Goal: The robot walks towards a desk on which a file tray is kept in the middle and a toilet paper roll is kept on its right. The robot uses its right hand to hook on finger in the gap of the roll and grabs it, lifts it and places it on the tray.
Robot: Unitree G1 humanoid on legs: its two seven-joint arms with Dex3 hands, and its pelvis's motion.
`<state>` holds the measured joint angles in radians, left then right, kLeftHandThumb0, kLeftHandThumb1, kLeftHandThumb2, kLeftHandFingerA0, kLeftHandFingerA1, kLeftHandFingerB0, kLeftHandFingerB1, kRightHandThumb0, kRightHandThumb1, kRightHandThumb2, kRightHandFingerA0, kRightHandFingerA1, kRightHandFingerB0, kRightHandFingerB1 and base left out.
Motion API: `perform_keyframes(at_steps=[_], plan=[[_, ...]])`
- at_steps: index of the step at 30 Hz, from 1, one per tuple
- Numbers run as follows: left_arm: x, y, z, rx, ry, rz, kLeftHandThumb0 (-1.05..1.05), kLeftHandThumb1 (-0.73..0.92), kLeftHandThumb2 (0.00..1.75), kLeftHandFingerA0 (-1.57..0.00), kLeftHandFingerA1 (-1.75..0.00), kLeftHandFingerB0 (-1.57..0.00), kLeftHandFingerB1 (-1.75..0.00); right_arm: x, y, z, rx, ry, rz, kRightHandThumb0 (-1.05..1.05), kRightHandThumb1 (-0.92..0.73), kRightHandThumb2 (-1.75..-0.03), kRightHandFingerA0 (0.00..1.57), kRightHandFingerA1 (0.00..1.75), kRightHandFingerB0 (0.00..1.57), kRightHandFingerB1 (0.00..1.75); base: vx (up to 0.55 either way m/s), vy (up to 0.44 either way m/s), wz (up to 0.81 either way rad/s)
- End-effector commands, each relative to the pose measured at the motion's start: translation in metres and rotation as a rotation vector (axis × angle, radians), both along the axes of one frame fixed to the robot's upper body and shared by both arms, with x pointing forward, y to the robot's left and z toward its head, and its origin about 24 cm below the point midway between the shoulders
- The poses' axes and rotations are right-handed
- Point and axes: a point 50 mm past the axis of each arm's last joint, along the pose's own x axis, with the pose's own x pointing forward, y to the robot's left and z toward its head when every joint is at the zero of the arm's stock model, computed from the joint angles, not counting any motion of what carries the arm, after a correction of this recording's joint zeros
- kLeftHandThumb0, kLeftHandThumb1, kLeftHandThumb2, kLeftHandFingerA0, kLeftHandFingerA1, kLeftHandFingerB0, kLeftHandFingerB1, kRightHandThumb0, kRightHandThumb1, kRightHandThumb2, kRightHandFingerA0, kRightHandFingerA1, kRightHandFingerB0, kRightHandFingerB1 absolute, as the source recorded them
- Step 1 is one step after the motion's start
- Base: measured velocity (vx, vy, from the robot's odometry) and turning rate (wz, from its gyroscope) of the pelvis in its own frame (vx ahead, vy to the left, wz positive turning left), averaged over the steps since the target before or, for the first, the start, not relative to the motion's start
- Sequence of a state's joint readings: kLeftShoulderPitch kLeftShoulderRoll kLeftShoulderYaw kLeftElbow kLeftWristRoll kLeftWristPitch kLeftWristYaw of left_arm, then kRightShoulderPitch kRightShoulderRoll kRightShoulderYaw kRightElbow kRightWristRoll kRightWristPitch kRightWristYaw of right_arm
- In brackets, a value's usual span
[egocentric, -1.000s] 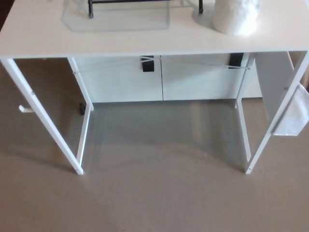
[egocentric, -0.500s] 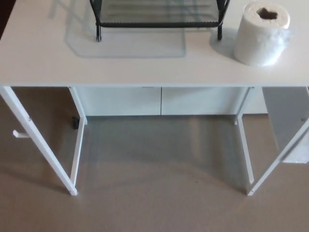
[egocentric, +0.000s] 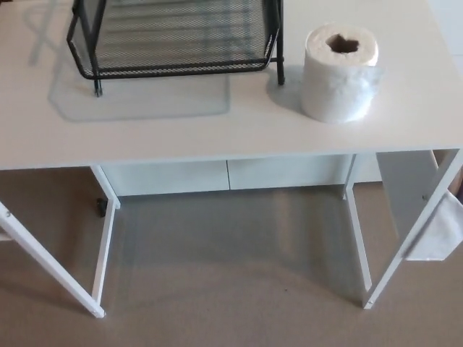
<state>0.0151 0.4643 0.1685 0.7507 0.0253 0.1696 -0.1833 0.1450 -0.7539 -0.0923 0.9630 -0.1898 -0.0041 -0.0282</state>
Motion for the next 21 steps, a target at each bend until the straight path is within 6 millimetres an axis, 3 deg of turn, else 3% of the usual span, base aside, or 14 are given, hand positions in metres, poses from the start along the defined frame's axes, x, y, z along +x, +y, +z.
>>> perform_keyframes(at_steps=[1,11,21], plan=[[-0.0037,0.006,0.0024,0.018,0.01,0.013,-0.38,0.79,0.63,-0.48,-0.79,-0.44,-0.51,-0.0022,-0.0013,0.0009,-0.007,0.002,-0.002,-0.53,-0.63,-0.59,0.39,0.6,0.46,0.36,0.1,0.09,-0.06],[-0.0072,0.0067,0.0013,0.021,0.022,0.009,-0.38,0.79,0.63,-0.48,-0.79,-0.44,-0.51,-0.0081,-0.0005,-0.0019,-0.003,0.014,-0.006,-0.53,-0.63,-0.59,0.39,0.6,0.46,0.36,0.14,0.144,0.05],[-0.0087,0.0065,0.0004,0.02,0.025,0.01,-0.38,0.79,0.63,-0.48,-0.79,-0.44,-0.51,-0.0086,-0.0007,-0.0016,-0.005,0.016,-0.004,-0.53,-0.63,-0.59,0.39,0.6,0.46,0.36,0.11,-0.191,0.05]])
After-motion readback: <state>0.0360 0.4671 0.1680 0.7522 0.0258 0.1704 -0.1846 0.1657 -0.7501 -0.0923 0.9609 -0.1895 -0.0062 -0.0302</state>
